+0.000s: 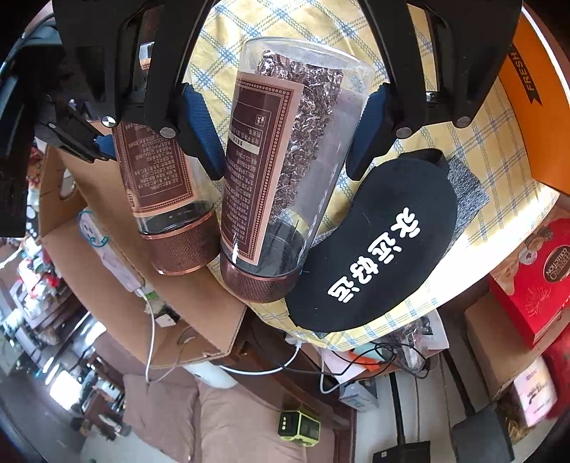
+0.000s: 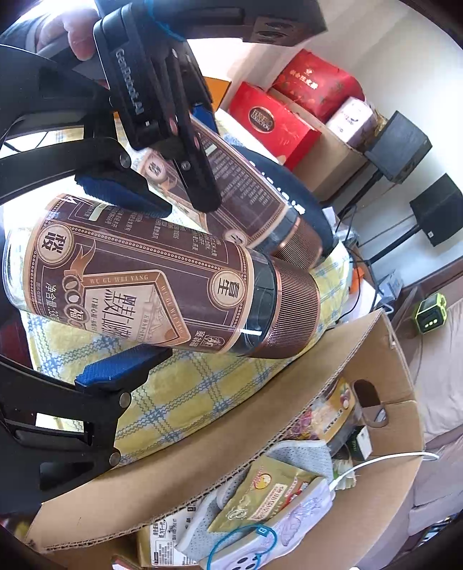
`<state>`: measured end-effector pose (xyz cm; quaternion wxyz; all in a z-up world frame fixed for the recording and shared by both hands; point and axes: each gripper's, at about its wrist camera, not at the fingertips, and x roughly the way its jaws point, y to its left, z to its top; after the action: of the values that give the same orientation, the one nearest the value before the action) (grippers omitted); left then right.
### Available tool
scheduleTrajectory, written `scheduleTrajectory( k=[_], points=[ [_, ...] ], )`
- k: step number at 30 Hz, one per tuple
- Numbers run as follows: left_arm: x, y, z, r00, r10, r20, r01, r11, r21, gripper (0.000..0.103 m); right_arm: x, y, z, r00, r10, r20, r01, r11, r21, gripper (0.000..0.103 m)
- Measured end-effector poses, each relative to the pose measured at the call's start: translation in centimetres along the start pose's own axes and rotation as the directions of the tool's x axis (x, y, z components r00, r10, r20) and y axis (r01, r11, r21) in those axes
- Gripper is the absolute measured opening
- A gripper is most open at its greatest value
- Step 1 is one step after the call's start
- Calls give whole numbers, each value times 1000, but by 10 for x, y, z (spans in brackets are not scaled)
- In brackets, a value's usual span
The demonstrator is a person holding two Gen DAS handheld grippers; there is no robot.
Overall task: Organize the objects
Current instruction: 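Grasp the clear seed-filled jar with the left gripper while the right gripper holds its jar, then lift both jars and carry them toward the orange box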
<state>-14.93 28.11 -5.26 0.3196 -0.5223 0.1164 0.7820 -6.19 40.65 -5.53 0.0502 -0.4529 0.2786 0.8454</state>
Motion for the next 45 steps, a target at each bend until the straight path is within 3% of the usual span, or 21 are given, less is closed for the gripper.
scheduleTrajectory(
  k=[3, 8, 12, 17, 23, 27, 29, 34, 45],
  points=[
    [-16, 8, -7, 1000, -11, 23, 12, 999, -37, 63, -1, 8, 2, 1000, 7, 13, -7, 1000, -14, 72],
    [-19, 31, -23, 999, -32, -18, 29, 992, -126, 63, 3, 21, -3, 1000, -10, -15, 9, 998, -66, 71],
    [-11, 45, -37, 997, -56, -48, 48, 986, -162, 63, 14, 32, -9, 996, -67, -51, 61, 991, -122, 70],
    [-4, 47, -43, 997, -45, -61, 35, 987, -159, 63, 27, 37, -10, 990, -110, -88, 94, 980, -176, 71],
    [9, 35, -38, 997, 7, -78, -15, 994, -104, 71, 42, 37, -5, 980, -165, -110, 138, 965, -221, 75],
    [24, 34, -39, 994, -34, -102, 20, 990, -143, 73, 49, 37, -6, 978, -178, -110, 147, 959, -240, 77],
    [31, 38, -40, 992, -66, -107, 48, 985, -167, 68, 50, 38, -6, 978, -179, -107, 147, 956, -253, 71],
    [25, 39, -46, 995, -64, -74, 50, 983, -176, 64, 49, 39, -8, 979, -178, -99, 147, 954, -262, 70],
    [-29, 48, -53, 998, -47, 50, 55, 981, -188, 62, 17, 62, -9, 993, -119, -26, 107, 953, -285, 68]
  ],
)
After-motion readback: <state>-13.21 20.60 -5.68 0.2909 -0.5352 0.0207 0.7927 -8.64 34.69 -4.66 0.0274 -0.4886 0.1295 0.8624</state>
